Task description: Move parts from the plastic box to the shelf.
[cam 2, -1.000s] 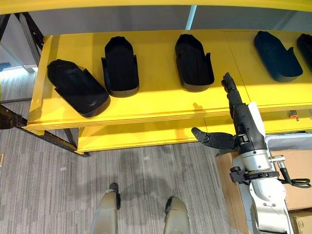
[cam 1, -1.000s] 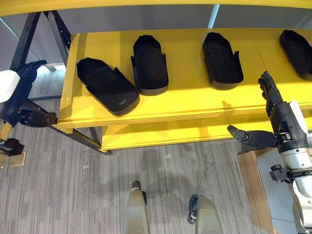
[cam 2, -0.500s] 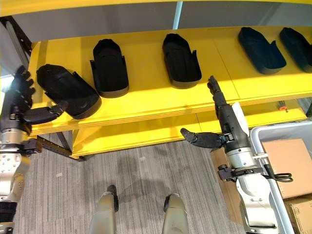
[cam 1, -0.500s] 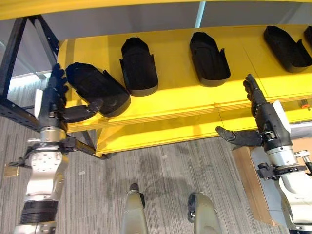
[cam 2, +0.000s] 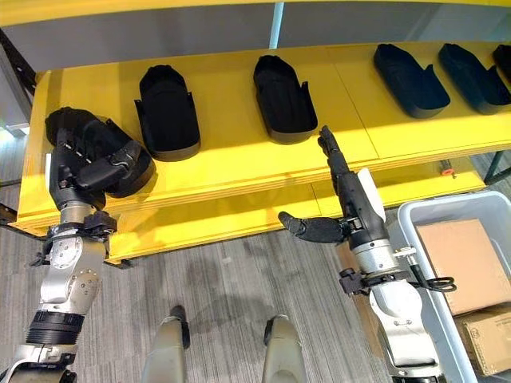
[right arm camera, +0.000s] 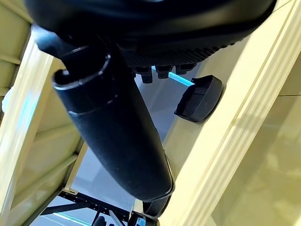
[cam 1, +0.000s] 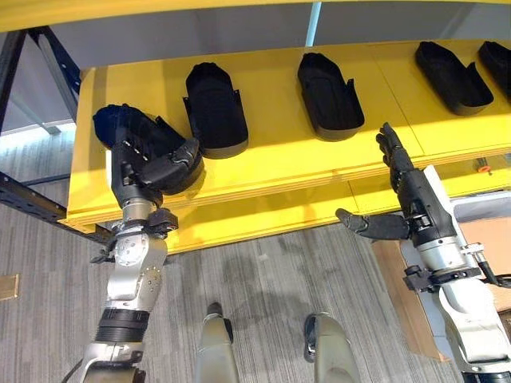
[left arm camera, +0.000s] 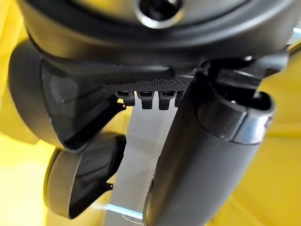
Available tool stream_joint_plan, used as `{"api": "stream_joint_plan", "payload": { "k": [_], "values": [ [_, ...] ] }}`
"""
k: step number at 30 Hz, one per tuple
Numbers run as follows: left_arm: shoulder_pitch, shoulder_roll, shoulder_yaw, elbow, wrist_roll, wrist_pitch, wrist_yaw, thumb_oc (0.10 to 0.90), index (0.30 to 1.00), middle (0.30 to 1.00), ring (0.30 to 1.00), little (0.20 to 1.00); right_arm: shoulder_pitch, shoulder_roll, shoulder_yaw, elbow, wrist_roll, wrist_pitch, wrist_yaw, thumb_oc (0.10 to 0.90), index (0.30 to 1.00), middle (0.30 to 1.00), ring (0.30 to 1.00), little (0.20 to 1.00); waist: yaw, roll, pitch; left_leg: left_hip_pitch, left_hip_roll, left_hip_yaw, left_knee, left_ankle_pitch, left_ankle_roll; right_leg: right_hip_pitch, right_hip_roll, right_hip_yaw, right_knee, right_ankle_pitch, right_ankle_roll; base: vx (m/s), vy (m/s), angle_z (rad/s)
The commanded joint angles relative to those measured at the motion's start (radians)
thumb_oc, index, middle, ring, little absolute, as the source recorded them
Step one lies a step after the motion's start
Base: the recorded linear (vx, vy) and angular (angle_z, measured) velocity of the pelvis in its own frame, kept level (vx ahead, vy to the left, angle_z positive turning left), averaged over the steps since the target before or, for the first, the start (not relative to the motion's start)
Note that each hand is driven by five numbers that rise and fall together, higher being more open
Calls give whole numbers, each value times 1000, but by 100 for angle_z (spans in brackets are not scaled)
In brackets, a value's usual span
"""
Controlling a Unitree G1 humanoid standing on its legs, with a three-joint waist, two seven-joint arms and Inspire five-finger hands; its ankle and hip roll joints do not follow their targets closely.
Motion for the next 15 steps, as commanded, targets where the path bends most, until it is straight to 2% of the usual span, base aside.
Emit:
{"api": "stream_joint_plan", "payload": {
  "k": [1,15],
  "values": [
    [-164,42,12,-20,-18,-148,24,900,1000,1000,1000,1000,-107,-20,-43,-61,-3,-117,-58,900,1000,1000,1000,1000,-7,1,-53,44,0,41,-20,-40,79,64,45,4,-83,22,-66,0,0,0],
    [-313,36,34,85,-31,-216,164,900,1000,1000,1000,1000,-125,-49,-30,-73,2,-138,-84,900,1000,1000,1000,1000,-32,-13,-66,45,8,52,-25,-42,76,52,50,14,-83,25,-58,4,3,-2]
  ]
}}
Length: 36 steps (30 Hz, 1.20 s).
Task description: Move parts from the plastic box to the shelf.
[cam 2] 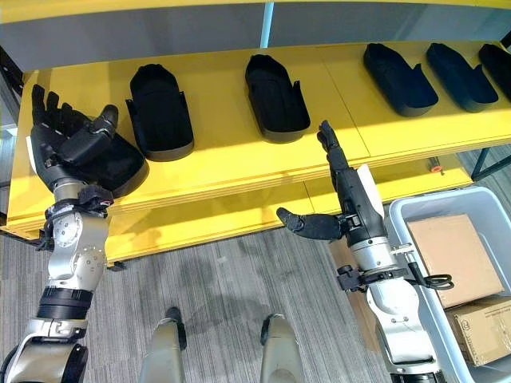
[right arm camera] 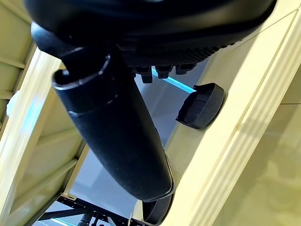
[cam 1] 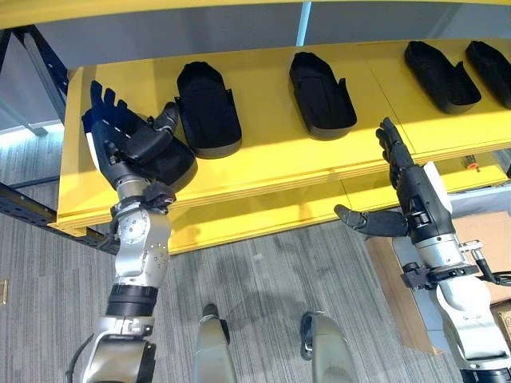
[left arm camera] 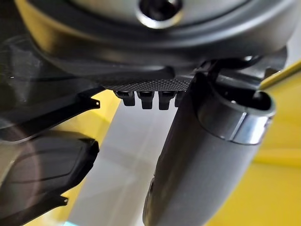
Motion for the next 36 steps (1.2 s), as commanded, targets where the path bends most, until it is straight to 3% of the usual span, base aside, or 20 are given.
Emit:
{"api": "stream_joint_plan", "payload": {
  "k": [1,14,19,20,21,23,25,26,27,28,29,34,36],
  "values": [
    [-158,36,27,-2,8,-150,29,900,1000,1000,1000,1000,-113,-44,-42,-73,3,-137,-63,900,1000,1000,1000,1000,-20,-3,-64,46,-5,44,-25,-41,74,55,38,7,-67,11,-57,0,0,0],
    [-308,68,26,110,57,-163,140,900,1000,1000,1000,1000,-127,-82,-49,-84,14,-155,-84,900,1000,1000,1000,1000,-44,-14,-65,42,1,52,-24,-46,72,52,40,12,-76,13,-48,11,3,-2],
    [-352,59,24,150,37,-167,154,900,1000,1000,1000,1000,-132,-95,-55,-89,16,-160,-91,900,1000,1000,1000,1000,-52,-19,-61,41,1,55,-25,-47,73,50,41,14,-81,15,-46,20,-1,0],
    [-364,59,23,155,36,-167,161,900,1000,1000,1000,1000,-133,-99,-55,-94,14,-160,-93,900,1000,1000,1000,1000,-56,-21,-65,49,-1,48,-22,-70,66,57,45,24,-77,-3,-40,0,0,0],
    [-371,59,20,156,35,-168,161,900,1000,1000,1000,1000,-134,-101,-56,-98,14,-162,-94,900,1000,1000,1000,1000,-56,-21,-59,38,1,55,-22,-49,73,47,41,14,-78,13,-46,96,-4,-4],
    [-386,55,20,174,39,-163,169,900,1000,1000,1000,1000,-135,-105,-59,-100,15,-165,-95,900,1000,1000,1000,1000,-60,-24,-64,44,0,49,-16,-72,66,53,46,23,-75,-5,-40,16,2,-7],
    [-398,58,20,182,38,-163,168,900,1000,1000,1000,1000,-134,-111,-65,-101,16,-166,-95,900,1000,1000,1000,1000,-61,-26,-58,34,1,56,-16,-52,73,44,44,16,-78,12,-46,-24,7,-9],
    [-405,58,19,195,45,-159,174,900,1000,1000,1000,1000,-133,-115,-64,-100,16,-168,-94,900,1000,1000,1000,1000,-64,-27,-63,43,1,50,-16,-73,66,52,47,25,-78,-5,-41,13,2,-8],
    [-405,58,19,194,44,-160,174,900,1000,1000,1000,1000,-134,-115,-65,-100,16,-168,-95,900,1000,1000,1000,1000,-63,-27,-58,34,3,57,-17,-52,73,44,44,16,-79,12,-46,90,-12,-8],
    [-418,53,21,209,37,-161,177,900,1000,1000,1000,1000,-129,-118,-66,-107,13,-170,-92,900,1000,1000,1000,1000,-67,-29,-64,41,2,51,-14,-73,66,50,48,25,-78,-4,-40,-63,10,-6],
    [-427,50,18,210,43,-162,183,900,1000,1000,1000,1000,-129,-122,-67,-111,10,-171,-93,900,1000,1000,1000,1000,-68,-30,-59,32,4,58,-16,-53,72,42,45,17,-80,13,-45,100,-12,-8],
    [-451,40,14,225,67,-152,195,900,1000,1000,1000,1000,-127,-134,-76,-121,8,-180,-90,900,1000,1000,1000,1000,-76,-37,-68,40,3,51,-17,-73,65,49,51,29,-80,-3,-39,-6,0,-1],
    [-453,39,16,236,72,-150,197,900,1000,1000,1000,1000,-126,-135,-78,-122,8,-183,-90,900,1000,1000,1000,1000,-76,-39,-65,31,5,60,-22,-53,72,39,48,20,-82,15,-43,0,0,0]
  ]
}}
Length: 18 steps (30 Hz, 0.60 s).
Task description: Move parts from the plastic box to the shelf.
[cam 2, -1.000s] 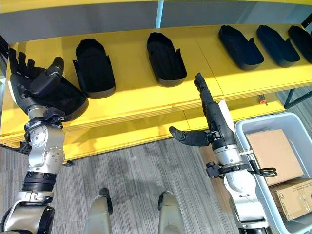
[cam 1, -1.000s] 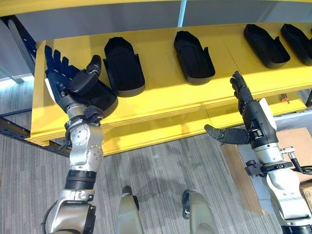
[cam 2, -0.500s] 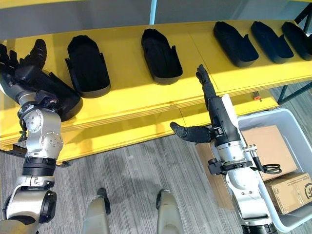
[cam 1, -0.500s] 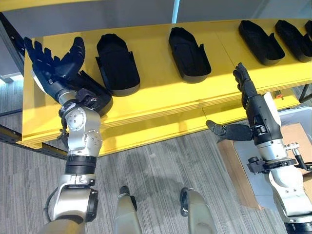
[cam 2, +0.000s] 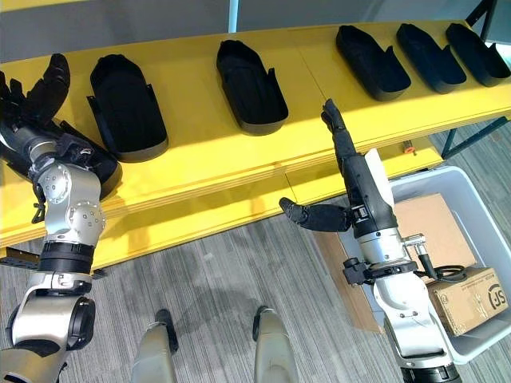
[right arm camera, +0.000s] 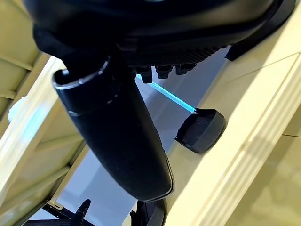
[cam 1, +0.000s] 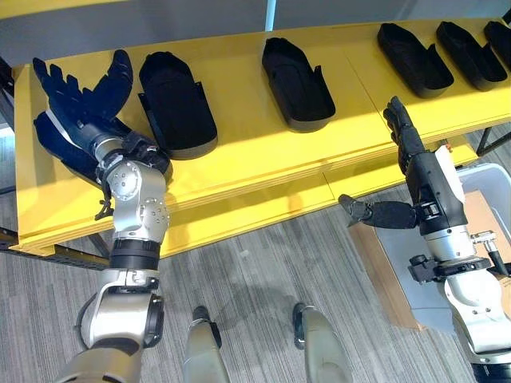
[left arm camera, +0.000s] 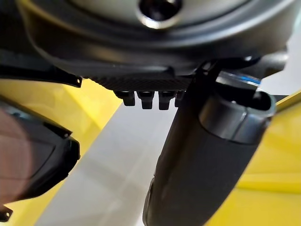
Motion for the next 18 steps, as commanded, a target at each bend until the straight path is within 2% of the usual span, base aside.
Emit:
{"api": "stream_joint_plan", "payload": {
  "k": [1,8,9,10,13,14,16,18],
  "values": [
    [-156,40,-18,1,68,-87,-20,900,1000,1000,1000,1000,-94,-44,-78,-112,8,-118,-43,900,1000,1000,1000,1000,-5,-6,-64,60,0,13,-36,-56,63,73,45,-14,-36,-37,-60,88,-11,-1],
    [-164,14,11,36,43,-86,-6,900,1000,1000,1000,1000,-79,-47,-89,-129,6,-123,-38,900,1000,1000,1000,1000,-7,-12,-70,54,-3,10,-37,-53,64,69,48,-13,-38,-34,-61,1,0,0],
    [-164,14,11,36,42,-86,-7,900,1000,1000,1000,1000,-79,-47,-89,-130,6,-123,-39,900,1000,1000,1000,1000,-6,-12,-65,45,-2,17,-38,-33,70,61,45,-22,-39,-18,-67,0,0,0],
    [-161,10,18,41,42,-86,-1,900,1000,1000,1000,1000,-76,-48,-91,-135,7,-123,-38,900,1000,1000,1000,1000,-6,-14,-69,54,-4,9,-36,-54,64,69,48,-14,-37,-34,-62,0,0,0],
    [-148,2,32,42,48,-83,11,900,1000,1000,1000,1000,-74,-46,-93,-141,6,-125,-39,900,1000,1000,1000,1000,-3,-15,-68,54,-5,7,-37,-53,64,70,49,-16,-35,-35,-62,0,-6,1],
    [-144,-1,36,42,49,-84,15,900,1000,1000,1000,1000,-75,-47,-92,-142,7,-125,-39,900,1000,1000,1000,1000,-1,-17,-63,45,-3,13,-38,-34,70,63,46,-25,-37,-19,-68,0,0,0],
    [-137,-5,43,42,64,-80,24,900,1000,1000,1000,1000,-71,-46,-92,-144,7,-125,-36,900,1000,1000,1000,1000,0,-18,-68,52,-6,4,-36,-54,63,72,49,-17,-36,-36,-63,0,0,0],
    [-126,-10,49,37,73,-79,27,900,1000,1000,1000,1000,-68,-46,-93,-146,8,-125,-35,900,1000,1000,1000,1000,2,-20,-64,43,-5,10,-41,-30,70,63,46,-27,-37,-19,-69,-82,6,1]
  ]
}}
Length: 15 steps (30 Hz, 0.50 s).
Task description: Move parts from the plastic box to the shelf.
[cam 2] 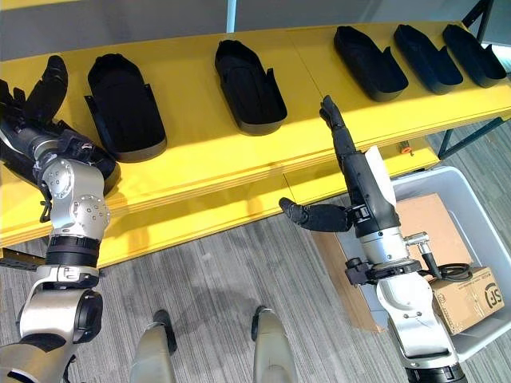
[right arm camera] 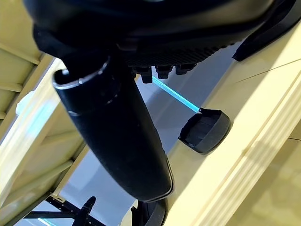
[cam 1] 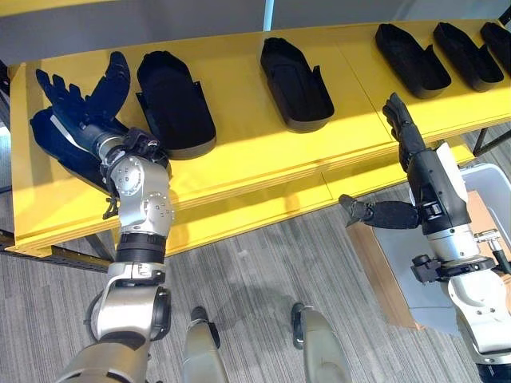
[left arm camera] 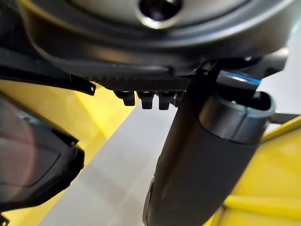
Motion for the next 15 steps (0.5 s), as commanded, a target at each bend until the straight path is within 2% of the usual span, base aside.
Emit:
{"api": "stream_joint_plan", "payload": {
  "k": [1,15],
  "values": [
    [-87,32,-5,-22,80,-77,-9,900,1000,1000,1000,1000,-74,-23,-92,-138,9,-108,-36,900,1000,1000,1000,1000,2,-14,-61,48,-5,11,-39,-30,68,67,47,-23,-35,-16,-68,0,0,0],
    [-33,4,8,-52,135,-61,6,900,1000,1000,1000,1000,-76,-21,-89,-144,16,-110,-27,900,1000,1000,1000,1000,10,-20,-54,46,-8,6,-38,-26,68,63,48,-24,-26,-18,-72,0,0,0]
  ]
}}
